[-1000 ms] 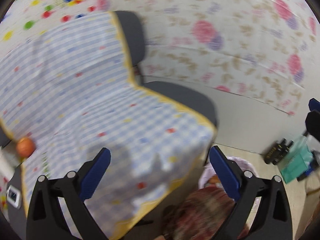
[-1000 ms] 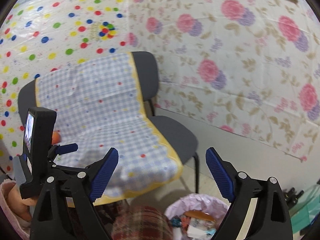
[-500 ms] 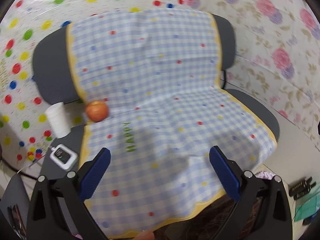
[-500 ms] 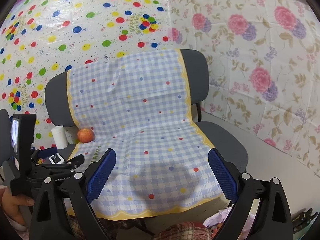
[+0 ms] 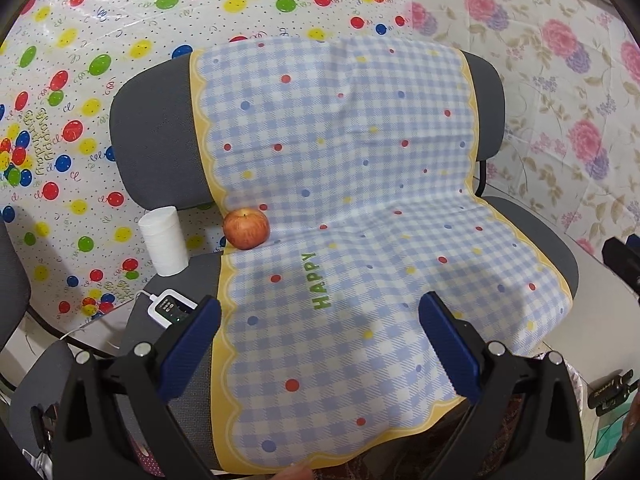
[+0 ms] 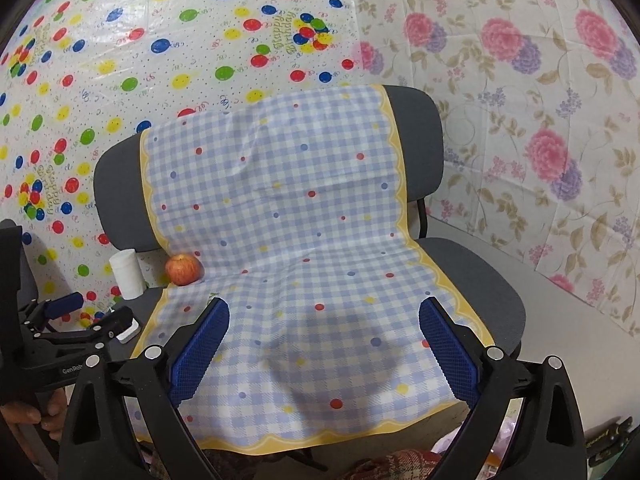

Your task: Collect trash

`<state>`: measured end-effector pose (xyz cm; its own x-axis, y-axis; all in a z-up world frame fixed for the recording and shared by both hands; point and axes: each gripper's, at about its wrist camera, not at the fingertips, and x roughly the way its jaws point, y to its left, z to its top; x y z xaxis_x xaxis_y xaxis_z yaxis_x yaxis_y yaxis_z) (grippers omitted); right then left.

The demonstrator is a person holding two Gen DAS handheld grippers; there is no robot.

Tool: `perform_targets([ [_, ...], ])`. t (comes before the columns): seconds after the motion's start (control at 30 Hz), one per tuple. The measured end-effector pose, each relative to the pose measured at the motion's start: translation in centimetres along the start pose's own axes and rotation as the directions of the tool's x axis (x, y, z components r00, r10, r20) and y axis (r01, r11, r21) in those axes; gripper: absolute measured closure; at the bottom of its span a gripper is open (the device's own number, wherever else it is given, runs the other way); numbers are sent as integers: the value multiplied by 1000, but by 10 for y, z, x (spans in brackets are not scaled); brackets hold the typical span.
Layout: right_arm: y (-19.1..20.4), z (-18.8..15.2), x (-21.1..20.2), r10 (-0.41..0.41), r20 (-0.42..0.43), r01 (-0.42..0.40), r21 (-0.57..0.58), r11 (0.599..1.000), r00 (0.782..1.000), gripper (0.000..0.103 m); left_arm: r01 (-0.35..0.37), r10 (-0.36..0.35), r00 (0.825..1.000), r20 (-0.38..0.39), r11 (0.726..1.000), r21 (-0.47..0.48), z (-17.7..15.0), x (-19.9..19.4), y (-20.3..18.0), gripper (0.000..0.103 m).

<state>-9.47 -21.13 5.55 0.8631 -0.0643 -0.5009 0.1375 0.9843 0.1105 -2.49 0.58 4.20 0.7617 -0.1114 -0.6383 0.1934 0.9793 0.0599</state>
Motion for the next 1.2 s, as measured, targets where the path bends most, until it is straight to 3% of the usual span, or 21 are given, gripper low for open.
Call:
perform_targets([
  [1.2,-11,-3,-1,-15,-4,15,18,1000,1000,8,5,-5,1000,-6,1000,-10,-3,-1,-4,7],
])
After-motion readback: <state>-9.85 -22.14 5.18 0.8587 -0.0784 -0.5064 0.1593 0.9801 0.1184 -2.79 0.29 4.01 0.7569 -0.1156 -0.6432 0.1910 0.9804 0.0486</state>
